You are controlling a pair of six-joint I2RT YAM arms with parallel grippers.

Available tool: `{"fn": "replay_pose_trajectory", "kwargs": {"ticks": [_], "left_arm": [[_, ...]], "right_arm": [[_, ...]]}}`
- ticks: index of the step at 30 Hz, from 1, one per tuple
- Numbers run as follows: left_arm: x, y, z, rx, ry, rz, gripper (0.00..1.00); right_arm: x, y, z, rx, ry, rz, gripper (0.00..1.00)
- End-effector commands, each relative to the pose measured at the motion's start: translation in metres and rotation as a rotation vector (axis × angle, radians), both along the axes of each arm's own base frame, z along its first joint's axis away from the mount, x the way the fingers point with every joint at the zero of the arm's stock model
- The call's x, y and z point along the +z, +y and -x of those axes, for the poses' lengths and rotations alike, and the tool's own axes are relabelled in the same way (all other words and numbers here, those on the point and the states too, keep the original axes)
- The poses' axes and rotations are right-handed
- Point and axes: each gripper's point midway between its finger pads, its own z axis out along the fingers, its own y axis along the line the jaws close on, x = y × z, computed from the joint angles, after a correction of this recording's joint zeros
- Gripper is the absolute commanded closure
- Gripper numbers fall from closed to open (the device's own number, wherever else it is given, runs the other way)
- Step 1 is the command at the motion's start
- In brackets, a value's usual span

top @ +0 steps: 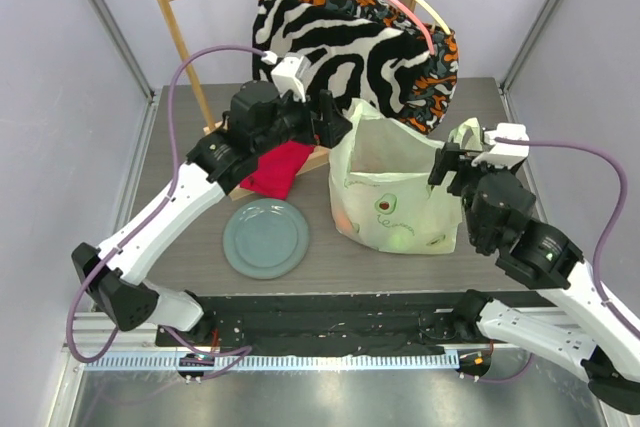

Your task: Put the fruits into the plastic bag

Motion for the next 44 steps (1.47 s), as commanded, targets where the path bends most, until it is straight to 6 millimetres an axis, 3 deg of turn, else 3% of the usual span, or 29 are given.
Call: {"fn": "replay_pose_trajectory", "kwargs": {"ticks": [1,6,8,9,11,14,15,16,21,25,32,44], "left_arm": [[0.031,0.039,-0.004,0.151,-0.101,0.031,0.00],[0.014,0.081,-0.006,0.267,-0.080,0.019,0.00],[0.023,0.104,0.000,0.319,-0.100,0.042,0.00],[0.012,0.110,0.002,0.331,-0.086,0.030,0.00],[0.018,0.128,0.015,0.363,-0.117,0.037,0.00],[0.003,0.149,0.029,0.409,-0.122,-0.010,0.00],[0.009,0.161,0.041,0.430,-0.146,0.000,0.00],[-0.003,0.166,0.046,0.435,-0.139,-0.023,0.00],[-0.007,0.203,0.083,0.498,-0.190,-0.015,0.00],[-0.015,0.223,0.100,0.543,-0.208,-0.019,0.00],[-0.028,0.247,0.112,0.625,-0.153,-0.066,0.00],[-0.033,0.240,0.110,0.601,-0.135,-0.063,0.00]], "right_arm": [[0.041,0.003,0.019,0.141,-0.106,-0.109,0.09],[0.067,-0.007,0.043,0.229,-0.203,-0.195,0.03],[0.072,-0.014,0.052,0.236,-0.230,-0.211,0.02],[0.070,-0.017,0.053,0.233,-0.231,-0.210,0.02],[0.065,-0.027,0.056,0.198,-0.222,-0.204,0.02],[0.047,-0.037,0.056,0.145,-0.179,-0.168,0.01],[0.043,-0.038,0.056,0.135,-0.169,-0.162,0.02],[0.037,-0.040,0.056,0.129,-0.158,-0.153,0.01],[0.017,-0.045,0.061,0.123,-0.154,-0.162,0.01],[0.011,-0.049,0.063,0.116,-0.161,-0.175,0.01],[0.006,-0.052,0.063,0.104,-0.159,-0.172,0.01],[0.000,-0.050,0.062,0.104,-0.156,-0.175,0.01]]}}
